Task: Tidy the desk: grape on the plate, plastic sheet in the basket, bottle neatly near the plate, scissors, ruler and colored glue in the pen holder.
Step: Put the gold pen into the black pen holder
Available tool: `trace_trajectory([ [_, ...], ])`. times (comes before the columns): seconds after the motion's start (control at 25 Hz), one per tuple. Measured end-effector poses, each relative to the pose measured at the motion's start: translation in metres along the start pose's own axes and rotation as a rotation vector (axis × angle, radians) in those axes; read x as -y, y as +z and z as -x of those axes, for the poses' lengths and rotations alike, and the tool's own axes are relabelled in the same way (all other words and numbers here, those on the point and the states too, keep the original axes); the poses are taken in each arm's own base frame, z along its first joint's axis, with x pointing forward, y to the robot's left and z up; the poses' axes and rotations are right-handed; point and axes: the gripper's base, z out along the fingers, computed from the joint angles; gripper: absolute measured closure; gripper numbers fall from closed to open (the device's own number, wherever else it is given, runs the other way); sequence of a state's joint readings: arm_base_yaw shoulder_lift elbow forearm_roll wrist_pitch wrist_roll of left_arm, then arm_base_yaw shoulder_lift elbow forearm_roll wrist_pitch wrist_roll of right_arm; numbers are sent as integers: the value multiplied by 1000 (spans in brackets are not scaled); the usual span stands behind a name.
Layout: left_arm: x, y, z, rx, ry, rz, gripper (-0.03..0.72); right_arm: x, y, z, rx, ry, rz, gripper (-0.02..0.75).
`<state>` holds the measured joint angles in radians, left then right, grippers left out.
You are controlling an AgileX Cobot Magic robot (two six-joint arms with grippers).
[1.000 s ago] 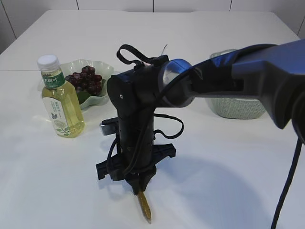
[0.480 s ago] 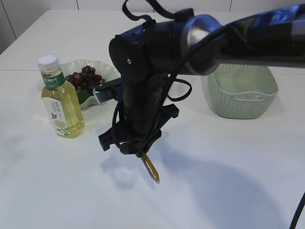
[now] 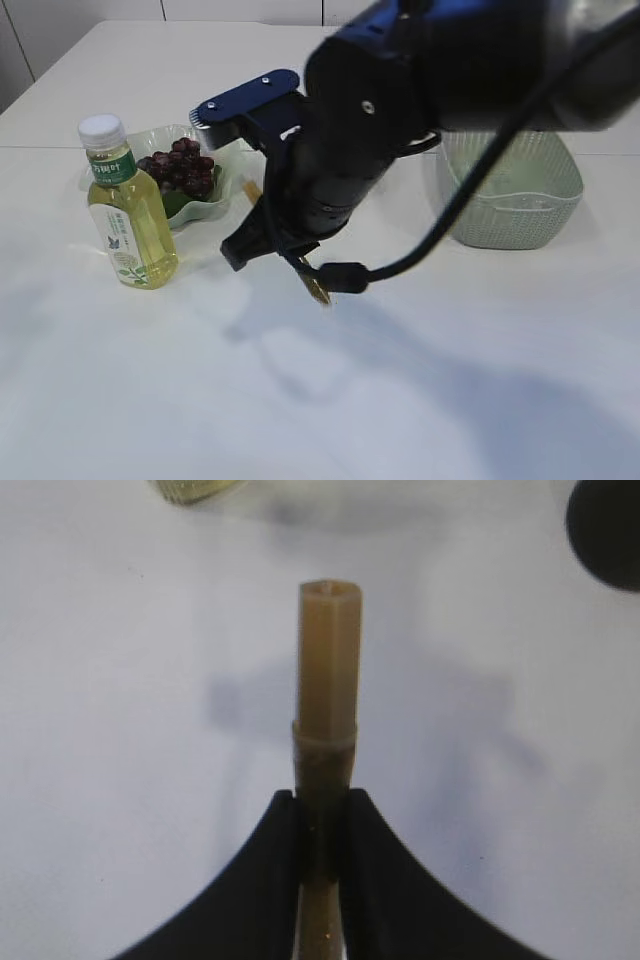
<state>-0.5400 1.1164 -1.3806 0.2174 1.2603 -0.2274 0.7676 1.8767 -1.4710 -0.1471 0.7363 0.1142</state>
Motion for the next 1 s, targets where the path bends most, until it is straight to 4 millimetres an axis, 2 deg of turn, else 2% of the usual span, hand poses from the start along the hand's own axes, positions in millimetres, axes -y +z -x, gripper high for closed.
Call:
trace_trajectory([
  [0.2,0,0,0,0,-2,0,326,2,-25,-30,226,-88,-10,631],
  [0.32,0,0,0,0,-2,-2,326,3,-45,-30,400,-150,-14,630],
  [0.48,1,0,0,-3,-6,-13,326,18,-54,-21,522,-192,-55,631],
  [0.76,2,0,-1,-6,-10,-26,326,84,-75,7,834,-120,-163,630],
  [0.88,2,0,-1,-6,-10,-26,326,113,-79,17,959,-97,-211,630],
  [1.0,2,0,-1,-6,-10,-26,326,133,-76,24,1038,-67,-239,630],
])
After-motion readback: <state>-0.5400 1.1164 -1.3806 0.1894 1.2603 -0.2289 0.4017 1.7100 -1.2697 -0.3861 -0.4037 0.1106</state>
